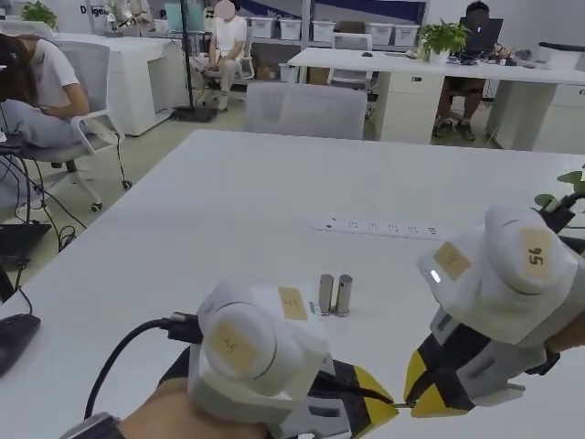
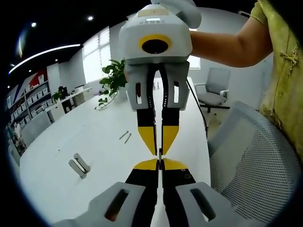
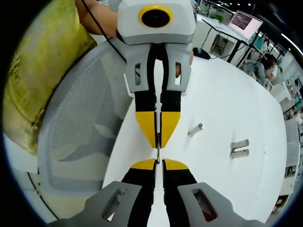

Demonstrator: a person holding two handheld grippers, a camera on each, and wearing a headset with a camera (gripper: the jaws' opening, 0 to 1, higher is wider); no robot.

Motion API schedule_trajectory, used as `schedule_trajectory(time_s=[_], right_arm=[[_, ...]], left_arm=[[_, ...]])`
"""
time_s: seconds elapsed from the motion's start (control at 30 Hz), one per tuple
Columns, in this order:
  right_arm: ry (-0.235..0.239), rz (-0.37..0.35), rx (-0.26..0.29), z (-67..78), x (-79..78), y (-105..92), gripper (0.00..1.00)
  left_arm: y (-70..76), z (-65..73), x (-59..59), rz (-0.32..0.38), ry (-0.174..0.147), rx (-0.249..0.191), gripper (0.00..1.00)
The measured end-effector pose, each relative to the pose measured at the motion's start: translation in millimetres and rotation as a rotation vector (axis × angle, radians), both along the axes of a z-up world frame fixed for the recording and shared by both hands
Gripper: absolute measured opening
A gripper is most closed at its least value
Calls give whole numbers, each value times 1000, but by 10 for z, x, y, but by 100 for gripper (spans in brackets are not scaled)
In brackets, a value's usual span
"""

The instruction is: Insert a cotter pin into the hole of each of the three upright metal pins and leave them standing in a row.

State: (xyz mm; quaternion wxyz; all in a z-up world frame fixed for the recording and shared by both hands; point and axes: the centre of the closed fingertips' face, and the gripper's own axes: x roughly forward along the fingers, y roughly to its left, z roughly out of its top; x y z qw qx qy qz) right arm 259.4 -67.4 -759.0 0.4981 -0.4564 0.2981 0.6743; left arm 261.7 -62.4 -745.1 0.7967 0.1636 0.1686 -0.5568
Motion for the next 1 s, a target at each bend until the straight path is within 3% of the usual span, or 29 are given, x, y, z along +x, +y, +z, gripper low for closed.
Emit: schedule_trajectory(time_s=[0.63, 0.83, 1.0], right_arm=[[1, -12, 4, -5, -10, 27, 3], [-3, -22, 5, -1, 9, 25, 2], [-7, -30, 1, -7, 25, 20, 2]], left_arm=[[3, -7, -6, 10, 14, -5, 0], [1, 1, 18, 9, -18, -5, 0], [-19, 18, 1, 3, -11, -27, 6]])
